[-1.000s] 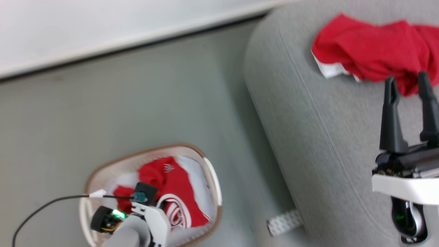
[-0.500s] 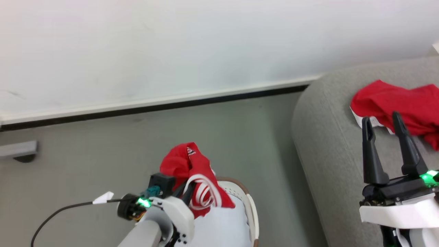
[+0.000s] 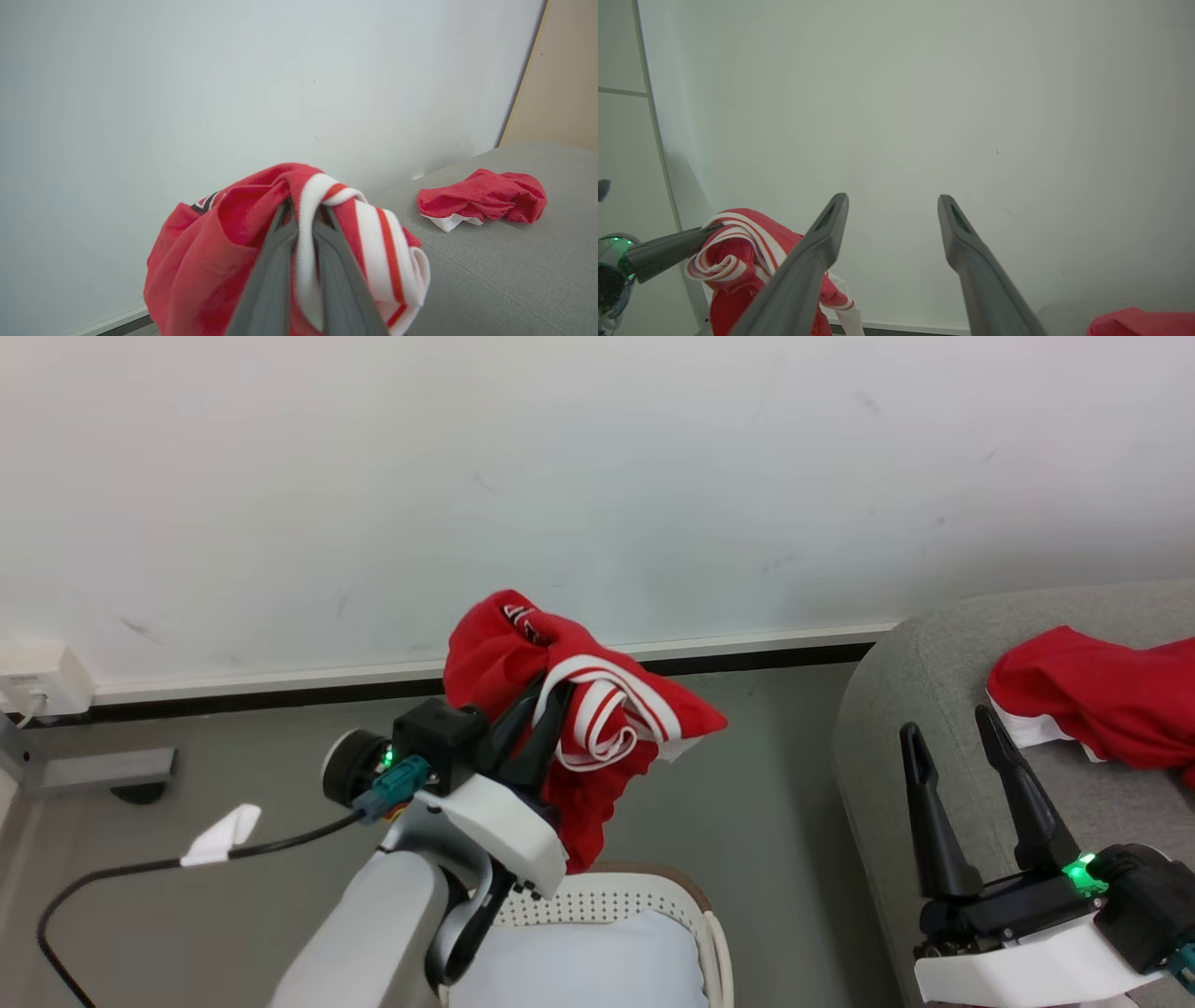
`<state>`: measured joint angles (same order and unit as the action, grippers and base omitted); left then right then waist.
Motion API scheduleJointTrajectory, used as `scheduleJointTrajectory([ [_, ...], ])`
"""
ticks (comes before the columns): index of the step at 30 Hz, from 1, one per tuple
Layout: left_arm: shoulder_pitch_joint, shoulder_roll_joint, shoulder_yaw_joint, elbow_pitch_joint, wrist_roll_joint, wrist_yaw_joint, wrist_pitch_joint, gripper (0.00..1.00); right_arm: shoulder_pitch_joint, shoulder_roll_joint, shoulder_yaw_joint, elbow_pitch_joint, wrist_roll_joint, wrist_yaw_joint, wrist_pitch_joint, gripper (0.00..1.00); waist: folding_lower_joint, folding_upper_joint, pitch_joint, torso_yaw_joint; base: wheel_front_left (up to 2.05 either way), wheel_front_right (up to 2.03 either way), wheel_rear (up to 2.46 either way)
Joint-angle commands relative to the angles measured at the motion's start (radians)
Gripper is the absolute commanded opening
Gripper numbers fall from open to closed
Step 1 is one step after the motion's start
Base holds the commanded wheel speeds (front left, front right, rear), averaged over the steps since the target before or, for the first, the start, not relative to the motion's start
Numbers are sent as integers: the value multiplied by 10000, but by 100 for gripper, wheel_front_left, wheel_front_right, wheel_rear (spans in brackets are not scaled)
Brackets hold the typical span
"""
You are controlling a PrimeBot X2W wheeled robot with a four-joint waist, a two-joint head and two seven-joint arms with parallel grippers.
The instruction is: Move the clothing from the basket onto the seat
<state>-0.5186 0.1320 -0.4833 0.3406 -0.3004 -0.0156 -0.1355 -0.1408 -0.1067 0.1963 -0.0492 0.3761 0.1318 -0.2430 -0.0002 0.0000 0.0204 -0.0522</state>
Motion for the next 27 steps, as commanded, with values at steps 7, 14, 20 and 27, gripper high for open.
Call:
scheduleJointTrajectory([
  [7, 285, 682, 212, -3284, 231, 548, 1338, 0, 253, 96, 426, 176, -26, -22, 13, 100, 2, 0, -180, -38, 0, 0, 0],
  [14, 238, 1008, 516, -5272, 284, 1002, 2203, 0, 235, 158, 861, 290, 17, -22, -28, 100, 2, 0, -167, -76, 0, 0, 0],
  [20, 460, 884, 527, -5528, 114, 1181, 2179, 0, 31, 95, 1160, 366, 88, -22, -8, 100, 2, 0, -80, -32, 0, 0, 0],
  [27, 508, 779, 429, -5082, -54, 1092, 1940, 0, -260, -121, 1806, 676, 272, -22, 55, 100, 2, 0, -71, 58, 0, 0, 0],
])
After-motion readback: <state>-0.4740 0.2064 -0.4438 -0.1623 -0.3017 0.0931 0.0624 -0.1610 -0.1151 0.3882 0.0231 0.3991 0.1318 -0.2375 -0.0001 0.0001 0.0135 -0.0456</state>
